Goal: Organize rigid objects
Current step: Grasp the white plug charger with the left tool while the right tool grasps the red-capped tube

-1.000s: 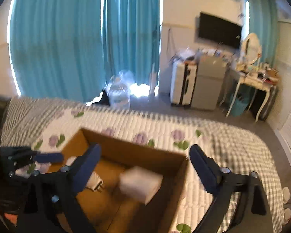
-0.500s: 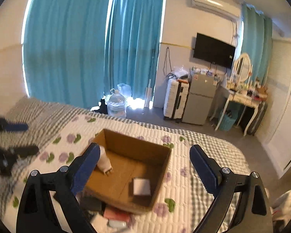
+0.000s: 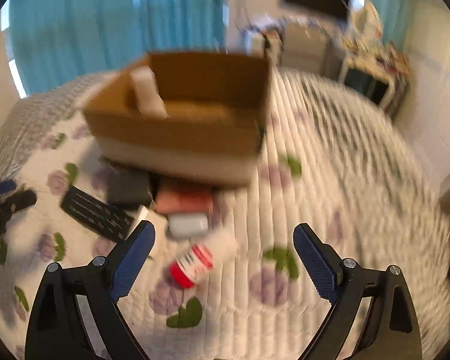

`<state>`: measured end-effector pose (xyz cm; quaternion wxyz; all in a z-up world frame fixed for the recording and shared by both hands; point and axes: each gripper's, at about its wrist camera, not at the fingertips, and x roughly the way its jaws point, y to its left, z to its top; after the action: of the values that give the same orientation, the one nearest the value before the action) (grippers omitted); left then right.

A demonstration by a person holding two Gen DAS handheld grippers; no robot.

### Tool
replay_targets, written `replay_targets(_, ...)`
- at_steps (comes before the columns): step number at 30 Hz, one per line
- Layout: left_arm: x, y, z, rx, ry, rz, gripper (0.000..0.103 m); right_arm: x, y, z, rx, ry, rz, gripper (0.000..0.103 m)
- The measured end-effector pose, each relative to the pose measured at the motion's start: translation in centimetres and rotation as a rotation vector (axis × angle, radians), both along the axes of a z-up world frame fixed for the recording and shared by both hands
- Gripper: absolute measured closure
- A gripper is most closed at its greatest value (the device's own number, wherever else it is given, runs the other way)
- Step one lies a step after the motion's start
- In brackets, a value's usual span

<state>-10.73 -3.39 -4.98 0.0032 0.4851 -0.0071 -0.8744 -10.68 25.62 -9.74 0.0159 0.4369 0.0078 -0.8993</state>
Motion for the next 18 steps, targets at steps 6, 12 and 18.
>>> replay_targets(6, -0.7, 2.7, -0.4, -0.048, 0.032, -0.036, 0.026, -1.2, 0.1, -4.4, -0.062, -0.094, -0.047, 0.009)
replay_targets(12, -1.0, 6.1, -2.0, -0.105, 0.107, -0.061, 0.026, -2.7, -0.8, -7.3, -0.074, -0.142, -0.067, 0.024)
replay_targets(18, -2.0, 5.6, -4.4, 0.050, 0.091, 0.062, 0.026, -2.7, 0.1, -7.3, -0.077, -0.114, -0.066, 0.044)
